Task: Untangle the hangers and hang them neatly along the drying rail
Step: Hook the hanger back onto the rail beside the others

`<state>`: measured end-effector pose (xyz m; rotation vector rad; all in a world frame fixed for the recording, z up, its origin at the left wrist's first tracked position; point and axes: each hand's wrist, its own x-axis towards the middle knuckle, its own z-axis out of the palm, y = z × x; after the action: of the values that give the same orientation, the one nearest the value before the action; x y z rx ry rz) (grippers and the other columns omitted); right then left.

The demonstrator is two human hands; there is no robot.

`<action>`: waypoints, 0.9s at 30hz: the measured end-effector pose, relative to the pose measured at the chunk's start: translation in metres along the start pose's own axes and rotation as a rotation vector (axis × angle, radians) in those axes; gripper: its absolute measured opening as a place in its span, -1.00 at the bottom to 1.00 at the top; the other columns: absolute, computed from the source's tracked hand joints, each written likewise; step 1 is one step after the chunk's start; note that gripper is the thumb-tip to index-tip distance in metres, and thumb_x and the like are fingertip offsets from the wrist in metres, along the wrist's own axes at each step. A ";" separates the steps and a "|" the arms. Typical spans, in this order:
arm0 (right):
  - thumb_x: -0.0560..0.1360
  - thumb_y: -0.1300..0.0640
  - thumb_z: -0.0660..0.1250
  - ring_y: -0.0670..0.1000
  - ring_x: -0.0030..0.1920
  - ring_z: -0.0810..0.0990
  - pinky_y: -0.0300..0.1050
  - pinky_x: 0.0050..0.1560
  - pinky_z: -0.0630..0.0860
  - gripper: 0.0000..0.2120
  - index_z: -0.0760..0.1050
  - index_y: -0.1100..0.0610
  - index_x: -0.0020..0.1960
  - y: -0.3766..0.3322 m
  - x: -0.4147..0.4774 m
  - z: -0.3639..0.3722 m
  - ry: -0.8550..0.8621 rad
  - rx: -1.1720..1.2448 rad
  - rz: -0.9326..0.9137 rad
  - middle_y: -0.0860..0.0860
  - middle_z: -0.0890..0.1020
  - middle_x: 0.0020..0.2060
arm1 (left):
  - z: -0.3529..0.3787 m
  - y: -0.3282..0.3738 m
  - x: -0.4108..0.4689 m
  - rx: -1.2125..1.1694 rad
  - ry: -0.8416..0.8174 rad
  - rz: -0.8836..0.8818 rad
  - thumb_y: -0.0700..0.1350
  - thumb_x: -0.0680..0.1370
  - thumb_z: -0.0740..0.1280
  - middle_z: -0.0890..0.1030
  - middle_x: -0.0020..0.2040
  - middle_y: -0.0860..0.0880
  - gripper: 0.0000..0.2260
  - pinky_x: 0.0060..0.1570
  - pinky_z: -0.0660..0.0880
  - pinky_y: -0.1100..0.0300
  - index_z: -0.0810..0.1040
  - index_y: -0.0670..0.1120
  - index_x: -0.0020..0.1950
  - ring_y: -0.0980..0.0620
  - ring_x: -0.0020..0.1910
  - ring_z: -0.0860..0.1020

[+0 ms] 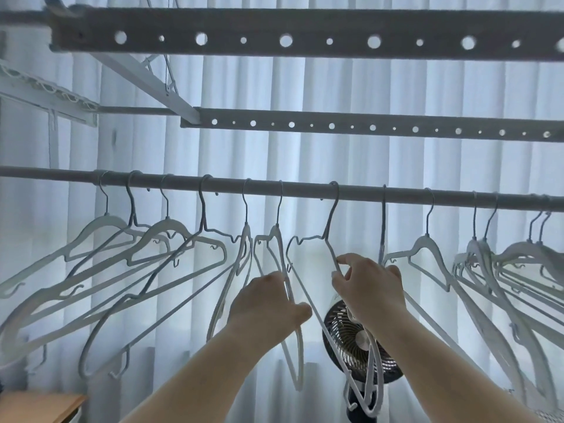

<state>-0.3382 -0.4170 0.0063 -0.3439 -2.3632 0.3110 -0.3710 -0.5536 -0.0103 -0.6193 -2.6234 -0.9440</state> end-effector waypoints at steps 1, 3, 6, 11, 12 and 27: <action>0.57 0.07 0.07 0.01 0.08 0.58 -0.12 0.21 0.20 -0.66 0.35 0.05 0.32 0.000 -0.001 -0.001 0.000 0.008 -0.003 0.02 0.70 -0.12 | 0.000 0.000 0.000 0.011 -0.007 -0.001 -0.07 0.42 0.28 0.64 0.01 -0.04 -0.59 0.05 0.47 0.18 0.41 -0.10 0.27 -0.02 0.06 0.57; 0.57 0.08 0.07 0.00 0.07 0.58 -0.13 0.21 0.20 -0.66 0.35 0.05 0.32 0.000 -0.002 -0.003 -0.001 0.020 -0.007 0.02 0.70 -0.14 | 0.000 -0.003 0.001 0.020 -0.012 -0.003 -0.15 0.42 0.25 0.66 -0.06 -0.09 -0.68 0.02 0.51 0.15 0.46 -0.12 0.17 -0.06 -0.01 0.60; 0.57 0.08 0.07 0.00 0.07 0.58 -0.13 0.21 0.20 -0.66 0.35 0.05 0.32 -0.001 -0.002 -0.004 -0.002 0.011 -0.014 0.02 0.71 -0.14 | -0.001 -0.008 0.001 0.023 0.034 0.008 -0.18 0.41 0.23 0.65 -0.08 -0.09 -0.73 -0.01 0.52 0.15 0.48 -0.10 0.10 -0.08 -0.05 0.61; 0.56 0.12 0.08 0.02 0.08 0.58 -0.13 0.25 0.20 -0.65 0.36 0.08 0.33 -0.008 -0.001 -0.002 -0.001 -0.021 -0.031 0.03 0.71 -0.14 | -0.004 -0.012 0.000 0.080 0.126 0.060 -0.19 0.41 0.21 0.57 -0.22 -0.08 -0.64 -0.12 0.41 0.22 0.50 -0.06 0.20 -0.07 -0.11 0.51; 0.56 0.13 0.08 0.02 0.08 0.58 -0.13 0.25 0.20 -0.66 0.36 0.08 0.32 -0.010 0.000 -0.002 -0.006 -0.026 -0.034 0.04 0.71 -0.16 | -0.005 -0.013 0.000 0.094 0.139 0.062 -0.19 0.41 0.21 0.60 -0.20 -0.10 -0.64 -0.13 0.40 0.22 0.51 -0.06 0.19 -0.08 -0.10 0.52; 0.53 0.23 0.07 0.11 0.10 0.56 -0.06 0.19 0.28 -0.76 0.38 0.12 0.15 -0.034 0.003 0.007 -0.063 -0.172 0.005 0.07 0.65 0.00 | -0.009 -0.032 -0.003 -0.017 0.189 0.082 -0.15 0.46 0.21 0.51 -0.18 0.09 -0.62 -0.15 0.33 0.29 0.46 0.01 0.28 0.03 -0.15 0.43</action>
<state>-0.3504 -0.4488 0.0144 -0.4270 -2.4581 0.1223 -0.3825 -0.5828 -0.0216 -0.6050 -2.4078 -0.9519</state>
